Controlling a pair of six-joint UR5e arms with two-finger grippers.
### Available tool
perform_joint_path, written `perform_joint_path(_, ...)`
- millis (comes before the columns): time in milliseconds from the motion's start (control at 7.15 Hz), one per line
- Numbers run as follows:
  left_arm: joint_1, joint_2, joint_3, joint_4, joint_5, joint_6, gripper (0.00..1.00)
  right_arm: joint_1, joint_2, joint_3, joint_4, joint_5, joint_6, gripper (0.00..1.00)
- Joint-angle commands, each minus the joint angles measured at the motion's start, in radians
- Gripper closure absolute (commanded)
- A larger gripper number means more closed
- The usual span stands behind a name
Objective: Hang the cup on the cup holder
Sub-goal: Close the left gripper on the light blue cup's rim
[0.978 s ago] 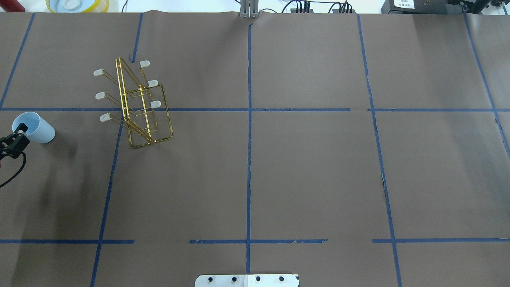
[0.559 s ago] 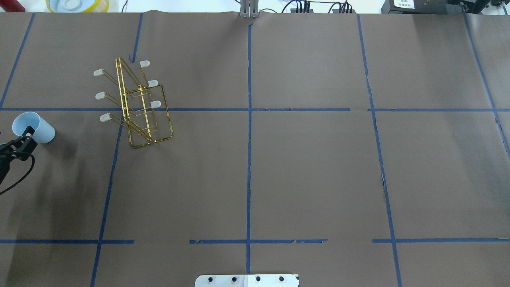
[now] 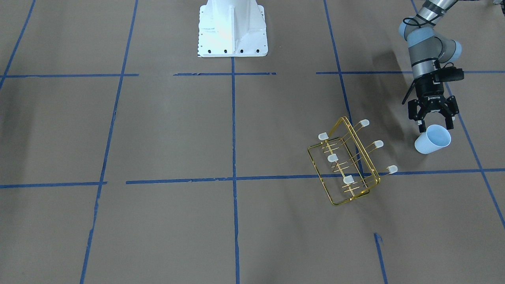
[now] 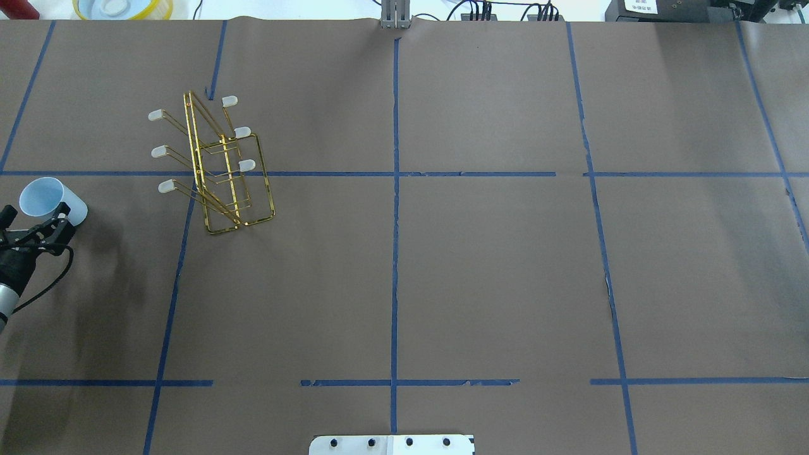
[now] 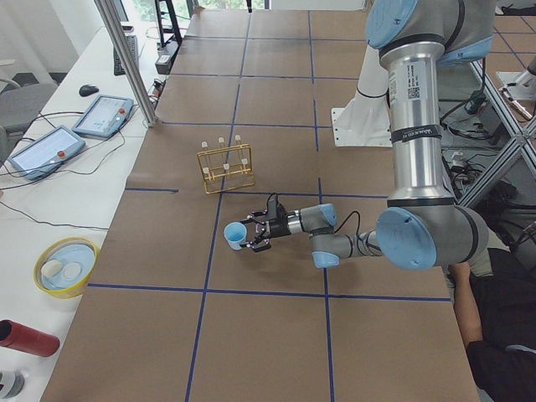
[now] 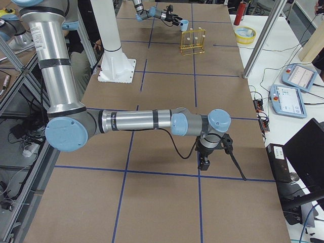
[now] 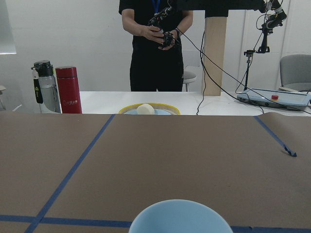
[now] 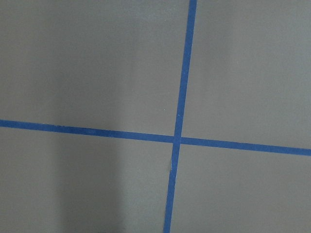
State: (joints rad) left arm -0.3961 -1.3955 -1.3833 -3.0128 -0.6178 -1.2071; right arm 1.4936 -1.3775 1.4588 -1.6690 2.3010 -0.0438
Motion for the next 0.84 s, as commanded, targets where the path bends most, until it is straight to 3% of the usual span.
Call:
perform_joint_path(0, 0.002, -0.039, 0.044, 0.000, 0.006, -0.002, 0.00, 0.000, 0.000, 0.000, 0.000, 0.000, 0.001, 0.00)
perform_joint_path(699, 0.005, -0.097, 0.105, -0.008, -0.005, -0.035, 0.00, -0.001, 0.000, 0.000, 0.000, 0.000, -0.001, 0.00)
